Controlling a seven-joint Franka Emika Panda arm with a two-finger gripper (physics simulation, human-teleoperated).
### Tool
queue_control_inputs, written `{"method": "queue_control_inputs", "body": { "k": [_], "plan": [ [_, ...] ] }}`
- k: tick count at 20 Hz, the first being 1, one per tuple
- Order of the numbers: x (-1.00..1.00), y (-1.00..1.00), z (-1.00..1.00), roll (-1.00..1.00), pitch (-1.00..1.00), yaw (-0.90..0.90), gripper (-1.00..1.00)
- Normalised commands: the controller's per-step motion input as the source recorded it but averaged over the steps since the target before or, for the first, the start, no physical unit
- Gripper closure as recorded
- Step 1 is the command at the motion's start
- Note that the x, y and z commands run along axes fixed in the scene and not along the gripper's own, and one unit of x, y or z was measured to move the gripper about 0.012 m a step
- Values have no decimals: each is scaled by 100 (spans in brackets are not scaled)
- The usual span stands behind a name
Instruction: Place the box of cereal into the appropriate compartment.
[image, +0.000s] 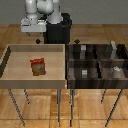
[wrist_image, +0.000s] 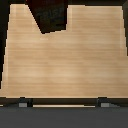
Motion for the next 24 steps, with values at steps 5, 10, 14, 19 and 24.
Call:
{"method": "queue_control_inputs", "body": {
  "k": [5, 10, 14, 19, 24],
  "plan": [
    [100, 0, 0, 0, 0, 0, -100],
    [100, 0, 0, 0, 0, 0, -100],
    [100, 0, 0, 0, 0, 0, -100],
    [20, 70, 0, 0, 0, 0, -100],
    [20, 20, 20, 0, 0, 0, -100]
  ]
}}
